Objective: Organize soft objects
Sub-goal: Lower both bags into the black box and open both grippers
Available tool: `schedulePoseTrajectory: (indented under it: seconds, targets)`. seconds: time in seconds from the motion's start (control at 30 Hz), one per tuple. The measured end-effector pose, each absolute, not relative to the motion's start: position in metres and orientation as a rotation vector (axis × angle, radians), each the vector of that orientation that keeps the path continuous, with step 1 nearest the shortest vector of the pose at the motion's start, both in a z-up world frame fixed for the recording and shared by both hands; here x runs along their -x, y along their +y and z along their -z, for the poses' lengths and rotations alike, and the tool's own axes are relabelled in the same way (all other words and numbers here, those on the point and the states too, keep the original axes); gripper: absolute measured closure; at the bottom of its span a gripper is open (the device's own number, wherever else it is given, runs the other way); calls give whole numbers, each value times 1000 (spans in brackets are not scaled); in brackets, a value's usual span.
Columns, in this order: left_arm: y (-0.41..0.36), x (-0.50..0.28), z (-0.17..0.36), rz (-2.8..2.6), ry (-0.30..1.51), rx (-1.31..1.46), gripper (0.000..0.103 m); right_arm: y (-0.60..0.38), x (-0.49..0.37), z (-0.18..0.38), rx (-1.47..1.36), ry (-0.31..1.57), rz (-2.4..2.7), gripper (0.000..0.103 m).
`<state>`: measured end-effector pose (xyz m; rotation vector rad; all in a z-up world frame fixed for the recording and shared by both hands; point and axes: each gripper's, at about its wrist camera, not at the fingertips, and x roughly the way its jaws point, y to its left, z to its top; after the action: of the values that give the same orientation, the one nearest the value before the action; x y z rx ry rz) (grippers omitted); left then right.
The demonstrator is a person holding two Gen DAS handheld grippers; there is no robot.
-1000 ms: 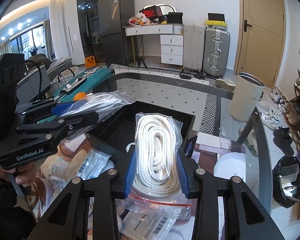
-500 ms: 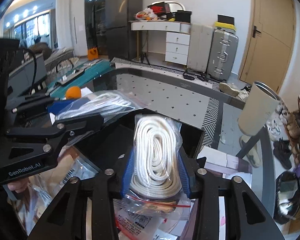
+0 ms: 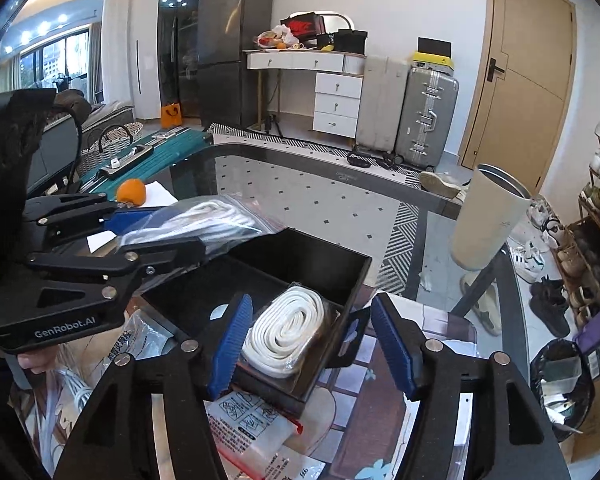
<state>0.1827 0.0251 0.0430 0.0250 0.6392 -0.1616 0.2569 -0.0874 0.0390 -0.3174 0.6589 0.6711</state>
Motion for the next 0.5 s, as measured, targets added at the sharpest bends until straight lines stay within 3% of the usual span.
schedulePoseTrajectory:
  seconds: [0.2,0.33,0.4,0.5]
  targets:
    - [12,-192,-41,235,674,-96,64,-102,-250,-42,299,651,-644,39]
    - [11,-193,-41,170,675,-124,16,-109,-245,-45,279,649,-625,39]
    - [12,-187,-45,151,657,-115,3,-111,-241,-45,271,649,-621,38]
    - [16,-180,-48,107,641,-112,0,-117,-235,-46,255,652,-616,33]
